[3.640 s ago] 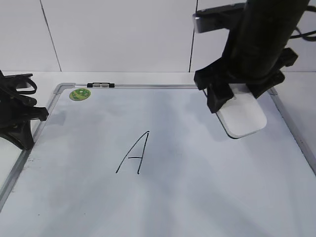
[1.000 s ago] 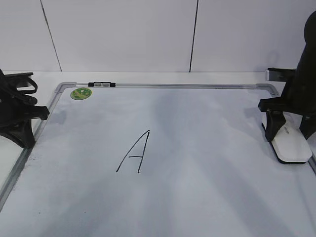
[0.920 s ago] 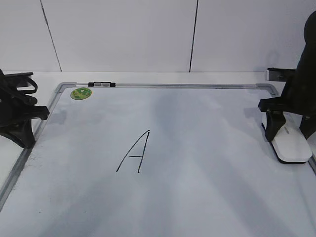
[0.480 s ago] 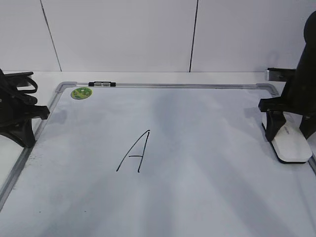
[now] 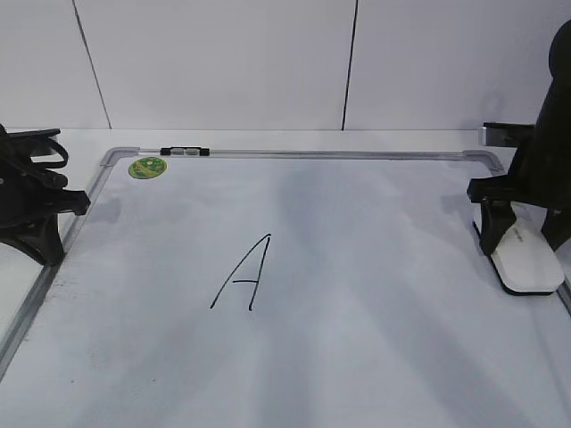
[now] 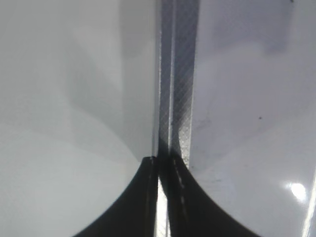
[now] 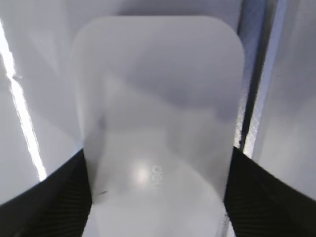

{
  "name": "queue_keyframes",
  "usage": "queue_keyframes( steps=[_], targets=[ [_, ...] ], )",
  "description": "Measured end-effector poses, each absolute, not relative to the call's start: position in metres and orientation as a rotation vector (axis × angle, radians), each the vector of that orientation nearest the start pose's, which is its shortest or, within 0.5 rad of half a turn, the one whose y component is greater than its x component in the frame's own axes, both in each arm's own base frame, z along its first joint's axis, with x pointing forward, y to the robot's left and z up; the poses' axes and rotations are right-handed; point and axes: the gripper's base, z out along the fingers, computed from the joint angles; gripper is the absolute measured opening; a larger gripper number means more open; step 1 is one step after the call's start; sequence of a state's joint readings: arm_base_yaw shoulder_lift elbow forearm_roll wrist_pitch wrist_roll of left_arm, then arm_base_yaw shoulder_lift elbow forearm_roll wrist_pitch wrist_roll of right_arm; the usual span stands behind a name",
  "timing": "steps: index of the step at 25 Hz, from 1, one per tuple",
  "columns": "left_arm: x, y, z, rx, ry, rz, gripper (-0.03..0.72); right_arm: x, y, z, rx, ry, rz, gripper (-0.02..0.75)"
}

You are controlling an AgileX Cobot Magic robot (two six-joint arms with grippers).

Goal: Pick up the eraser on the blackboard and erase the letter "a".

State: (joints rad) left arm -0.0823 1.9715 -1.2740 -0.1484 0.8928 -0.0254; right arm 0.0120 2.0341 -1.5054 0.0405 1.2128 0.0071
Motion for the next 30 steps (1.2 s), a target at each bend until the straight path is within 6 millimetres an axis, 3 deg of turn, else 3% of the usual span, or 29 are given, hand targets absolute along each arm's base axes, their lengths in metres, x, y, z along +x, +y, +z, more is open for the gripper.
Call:
queue_keyframes(
  steps=[4,12,19,26,30],
  targets=[
    [0.368,-0.041,0.152,-0.05,3.074,-0.188,0.015,0.389,0.006,0.181,0.01,3.224,0.019,0.664],
    [0.368,-0.041,0.152,-0.05,3.071,-0.188,0.015,0.393,0.005,0.186,0.07,3.203,0.006,0.678],
    [0.369,-0.041,0.152,-0.05,3.07,-0.188,0.015,0.414,0.007,0.222,0.122,3.058,0.034,0.675],
    [0.37,-0.041,0.153,-0.046,3.069,-0.184,0.029,0.407,0.008,0.257,0.133,2.974,0.065,0.667],
    [0.373,-0.04,0.154,-0.034,3.069,-0.171,0.1,0.404,0.008,0.266,0.133,2.952,0.07,0.658]
  ],
)
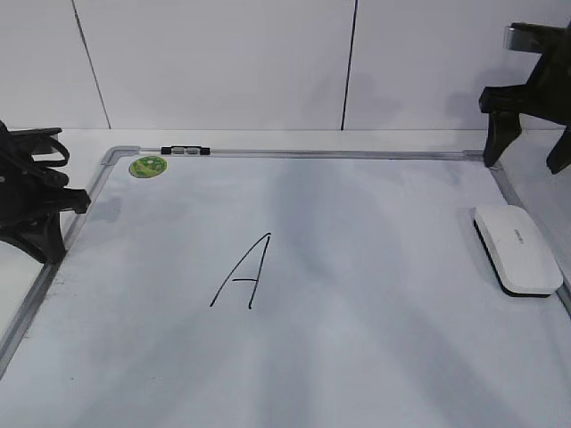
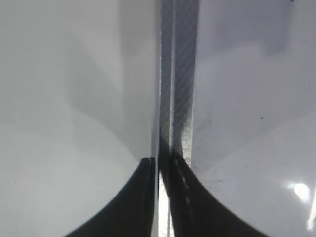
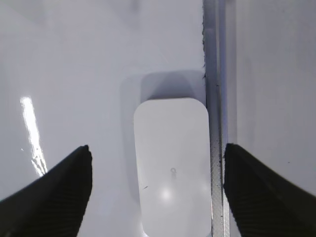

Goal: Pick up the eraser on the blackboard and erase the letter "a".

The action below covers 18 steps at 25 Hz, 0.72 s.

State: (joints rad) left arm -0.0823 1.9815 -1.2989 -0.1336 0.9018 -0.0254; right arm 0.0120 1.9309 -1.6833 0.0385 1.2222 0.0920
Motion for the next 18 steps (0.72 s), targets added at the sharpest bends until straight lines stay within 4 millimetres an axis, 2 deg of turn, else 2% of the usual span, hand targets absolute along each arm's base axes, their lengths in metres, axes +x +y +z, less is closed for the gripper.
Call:
queue_keyframes(
  steps=[6,11,14,18],
  targets=[
    [0.38,-0.039,0.163,-0.006,3.052,-0.144,0.298,0.399,0.008,0.278,0.131,2.924,0.074,0.653],
    [0.379,-0.039,0.179,0.004,3.068,-0.147,0.328,0.394,0.01,0.29,0.14,2.894,0.109,0.644],
    [0.371,-0.039,0.211,0.012,3.012,-0.154,0.329,0.387,0.014,0.306,0.142,2.856,0.168,0.636],
    [0.351,-0.037,0.265,0.023,2.887,-0.164,0.33,0.368,0.017,0.341,0.125,2.764,0.236,0.631]
  ],
)
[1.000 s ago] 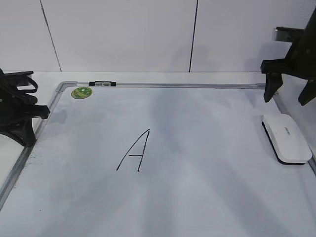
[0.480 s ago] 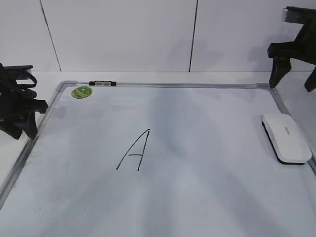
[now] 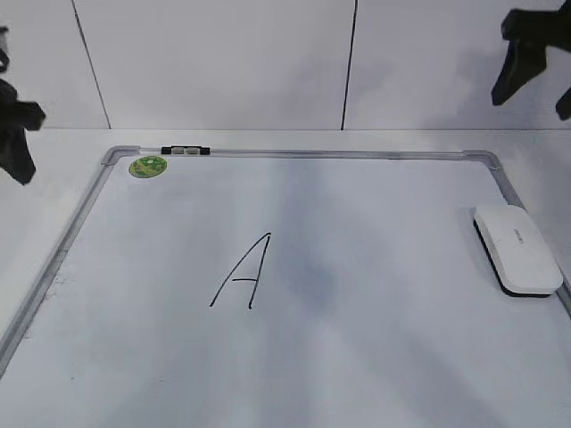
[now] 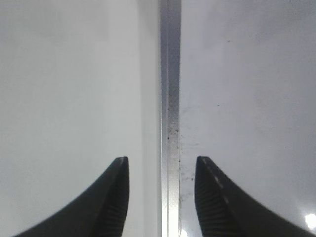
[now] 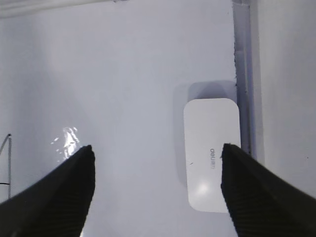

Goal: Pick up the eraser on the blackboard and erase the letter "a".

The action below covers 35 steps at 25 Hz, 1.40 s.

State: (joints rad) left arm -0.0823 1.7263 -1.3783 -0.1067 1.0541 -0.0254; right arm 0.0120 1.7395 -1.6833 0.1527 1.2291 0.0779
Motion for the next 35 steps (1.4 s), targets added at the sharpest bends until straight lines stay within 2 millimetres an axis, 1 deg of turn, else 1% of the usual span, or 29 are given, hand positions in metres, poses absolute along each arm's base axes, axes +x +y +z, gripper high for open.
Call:
queue_keyframes(
  steps=[3,7,10,14,18,21,25,31,35],
  targets=[
    [0.327,-0.036,0.31,0.033,2.777,-0.171,0.33,0.347,0.02,0.373,0.107,2.679,0.275,0.619],
    [0.289,-0.032,0.358,0.047,2.664,-0.175,0.33,0.315,0.025,0.412,0.082,2.567,0.362,0.605],
    [0.257,-0.031,0.389,0.053,2.58,-0.195,0.33,0.289,0.029,0.437,0.047,2.486,0.418,0.599],
    [0.216,-0.028,0.419,0.064,2.487,-0.205,0.33,0.253,0.032,0.467,0.009,2.378,0.46,0.596],
    [0.182,-0.026,0.436,0.077,2.434,-0.21,0.33,0.214,0.033,0.492,-0.021,2.275,0.48,0.594],
    [0.16,-0.029,0.447,0.112,2.379,-0.223,0.33,0.181,0.034,0.5,-0.037,2.222,0.492,0.594],
    [0.13,-0.032,0.459,0.176,2.298,-0.255,0.33,0.139,0.034,0.496,-0.05,2.185,0.496,0.594],
    [0.085,-0.03,0.473,0.237,2.174,-0.292,0.33,0.074,0.034,0.472,-0.063,2.14,0.492,0.594],
    [0.049,-0.024,0.48,0.259,2.078,-0.312,0.325,0.039,0.033,0.453,-0.073,2.107,0.488,0.593]
  ],
)
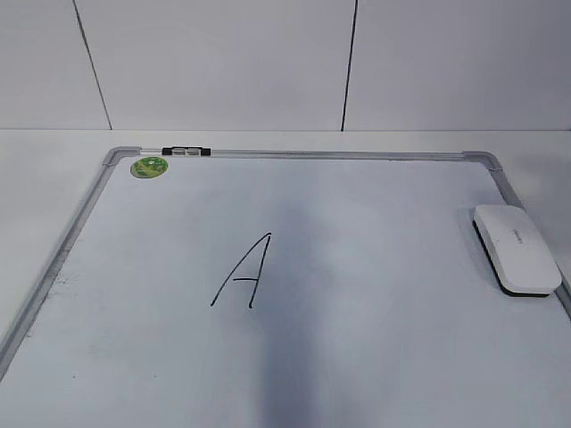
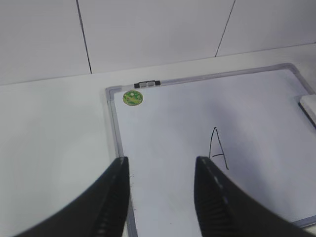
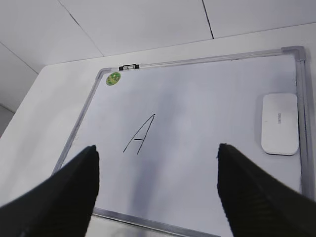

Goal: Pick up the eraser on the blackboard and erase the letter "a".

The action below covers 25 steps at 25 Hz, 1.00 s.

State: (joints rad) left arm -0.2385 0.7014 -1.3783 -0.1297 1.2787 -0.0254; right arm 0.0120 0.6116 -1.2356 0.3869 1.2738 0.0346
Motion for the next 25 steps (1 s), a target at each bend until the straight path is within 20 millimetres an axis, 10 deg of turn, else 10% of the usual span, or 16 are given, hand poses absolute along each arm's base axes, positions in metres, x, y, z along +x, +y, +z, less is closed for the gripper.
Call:
queue_keyframes(
  steps=[11,25],
  targets=[
    [-0.03,-0.005,0.462,0.274,1.895,-0.352,0.302,-0.024,0.029,0.424,-0.132,1.976,0.387,0.593],
    [-0.036,-0.005,0.352,0.293,2.059,-0.345,0.269,-0.046,0.017,0.355,-0.122,1.993,0.208,0.593]
  ],
)
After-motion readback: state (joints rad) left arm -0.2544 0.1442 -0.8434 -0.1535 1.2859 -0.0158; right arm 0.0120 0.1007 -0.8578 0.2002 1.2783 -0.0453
